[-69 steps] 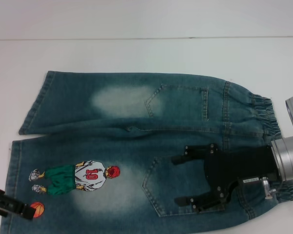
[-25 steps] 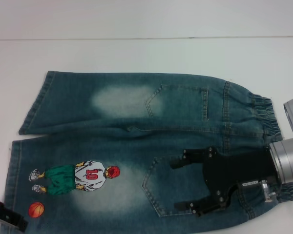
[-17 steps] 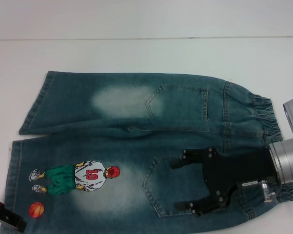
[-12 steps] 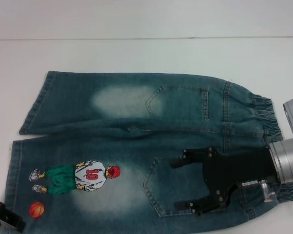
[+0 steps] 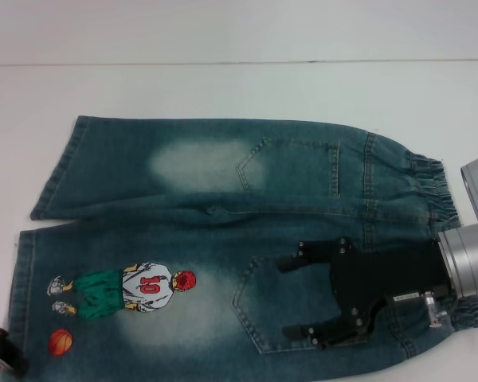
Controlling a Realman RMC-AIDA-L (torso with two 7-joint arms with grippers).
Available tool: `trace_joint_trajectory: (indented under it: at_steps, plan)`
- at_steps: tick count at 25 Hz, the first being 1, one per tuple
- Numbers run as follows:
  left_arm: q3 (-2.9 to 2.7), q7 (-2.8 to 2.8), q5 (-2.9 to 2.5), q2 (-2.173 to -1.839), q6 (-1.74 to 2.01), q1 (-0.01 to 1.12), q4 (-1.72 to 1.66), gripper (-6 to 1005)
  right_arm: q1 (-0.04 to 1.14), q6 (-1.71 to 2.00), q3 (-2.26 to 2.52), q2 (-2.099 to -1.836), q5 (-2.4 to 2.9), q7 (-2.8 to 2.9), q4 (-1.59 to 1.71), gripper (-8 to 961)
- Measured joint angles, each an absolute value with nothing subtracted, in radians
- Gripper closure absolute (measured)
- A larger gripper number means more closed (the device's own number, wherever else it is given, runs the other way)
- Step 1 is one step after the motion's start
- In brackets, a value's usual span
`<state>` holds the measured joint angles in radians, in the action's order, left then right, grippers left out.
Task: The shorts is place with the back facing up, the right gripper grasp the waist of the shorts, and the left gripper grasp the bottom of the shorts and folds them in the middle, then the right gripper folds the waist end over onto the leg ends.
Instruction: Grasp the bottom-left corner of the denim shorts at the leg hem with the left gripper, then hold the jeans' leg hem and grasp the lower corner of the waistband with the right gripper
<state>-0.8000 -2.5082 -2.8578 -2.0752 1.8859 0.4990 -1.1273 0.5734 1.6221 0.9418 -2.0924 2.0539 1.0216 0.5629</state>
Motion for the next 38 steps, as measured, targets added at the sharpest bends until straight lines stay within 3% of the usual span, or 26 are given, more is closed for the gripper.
trace_joint_trajectory:
  at_steps: [1,4,9,16,25,38]
  plan:
    - [-0.8,-2.508,-2.858,-2.076,1.888,0.499,-1.13,490,0.574,1.621,0.942,-2.092,2.054,1.022,0.563,52]
    - [-0.8,-2.508,-2.858,-2.079,1.891,0.502,-1.134,727,0.575,1.621,0.942,-2.092,2.054,1.022,0.563,53]
    - [-0.799,-2.507,-2.858,-2.083,1.89,0.506,-1.135,907,0.572,1.622,0.941,-2.092,2.053,1.022,0.564,53]
    - [-0.789,-2.501,-2.841,-2.082,1.887,0.509,-1.14,921,0.549,1.628,0.933,-2.086,2.054,1.1,0.606,54]
    - [-0.688,-2.426,-2.716,-2.062,1.899,0.531,-1.103,922,0.4,1.682,0.928,-2.085,2.159,1.587,1.126,55]
    - [-0.609,-2.308,-2.605,-2.044,1.83,0.542,-1.06,921,0.598,1.868,0.945,-2.09,2.723,2.037,1.261,57]
